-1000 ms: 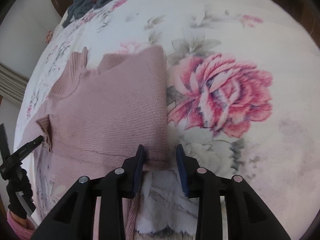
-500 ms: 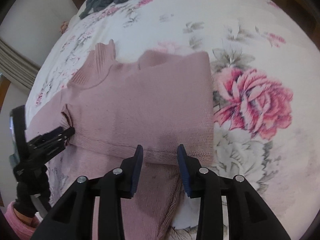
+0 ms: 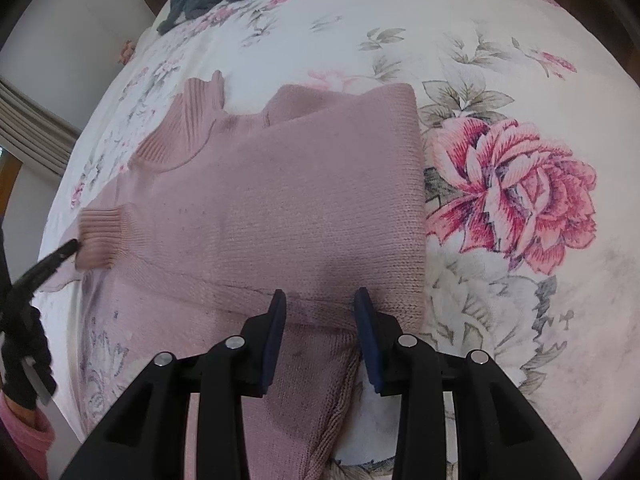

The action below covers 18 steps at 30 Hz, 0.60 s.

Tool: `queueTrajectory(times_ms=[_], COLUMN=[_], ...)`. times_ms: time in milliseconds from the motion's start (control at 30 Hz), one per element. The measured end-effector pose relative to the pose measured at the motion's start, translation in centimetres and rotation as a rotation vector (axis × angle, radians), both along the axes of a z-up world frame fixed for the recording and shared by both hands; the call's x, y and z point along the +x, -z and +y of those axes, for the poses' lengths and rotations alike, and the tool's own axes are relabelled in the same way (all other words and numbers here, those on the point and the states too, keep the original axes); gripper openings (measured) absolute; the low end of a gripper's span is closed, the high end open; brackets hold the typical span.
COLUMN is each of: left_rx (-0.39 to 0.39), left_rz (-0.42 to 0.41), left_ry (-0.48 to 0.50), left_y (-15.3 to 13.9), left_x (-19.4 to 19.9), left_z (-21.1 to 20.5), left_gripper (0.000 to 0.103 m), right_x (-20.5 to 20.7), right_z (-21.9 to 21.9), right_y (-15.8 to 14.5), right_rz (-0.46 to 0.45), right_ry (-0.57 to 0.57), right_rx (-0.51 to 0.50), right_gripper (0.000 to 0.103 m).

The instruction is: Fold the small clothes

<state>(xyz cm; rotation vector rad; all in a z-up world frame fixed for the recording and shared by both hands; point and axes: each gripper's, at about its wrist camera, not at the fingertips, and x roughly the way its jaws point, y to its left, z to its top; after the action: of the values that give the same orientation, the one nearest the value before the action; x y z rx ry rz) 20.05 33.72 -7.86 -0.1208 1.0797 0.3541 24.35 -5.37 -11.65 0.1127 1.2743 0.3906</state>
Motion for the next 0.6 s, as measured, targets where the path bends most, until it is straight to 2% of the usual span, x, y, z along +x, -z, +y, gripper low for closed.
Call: queueTrajectory(times_ms=[133, 200, 267, 367, 467, 600], left_rx=[-0.006, -0.033, -0.068, -0.134, -0.151, -0.162], left_rz=[-0.011, -0.042, -0.046, -0.02, 0.023, 0.095], left_ry=[-0.103, -0.104, -0.063, 0.007, 0.037, 0.03], left_y=[-0.8, -1.5, -1.4, 0.0, 2.6, 5.9], left_x=[-0.6, -0.5, 0.2, 1.3, 2.6, 3.2], left_z=[4.0, 3.8, 2.2, -0.7, -2.9, -3.5], left_gripper=[0.01, 0.011, 0.015, 0.027, 0.028, 0.029], right_x=[-0.2, -0.4, -0.4, -0.3, -0.2, 0.4], right_z=[1.1, 1.8, 2.6, 4.0, 4.9, 5.0], right_y=[-0.9, -1.9, -2.4, -2.5, -1.8, 0.3], right_rz=[-0.016, -0.042, -0.049, -0.032, -0.025, 0.016], right_ry=[-0.01, -0.027, -0.038, -0.055, -0.073, -0.059], right_rx=[-0.012, -0.002, 0.011, 0.033, 0.008, -0.023], right_gripper=[0.038, 0.039, 0.042, 0.042, 0.042, 0.042])
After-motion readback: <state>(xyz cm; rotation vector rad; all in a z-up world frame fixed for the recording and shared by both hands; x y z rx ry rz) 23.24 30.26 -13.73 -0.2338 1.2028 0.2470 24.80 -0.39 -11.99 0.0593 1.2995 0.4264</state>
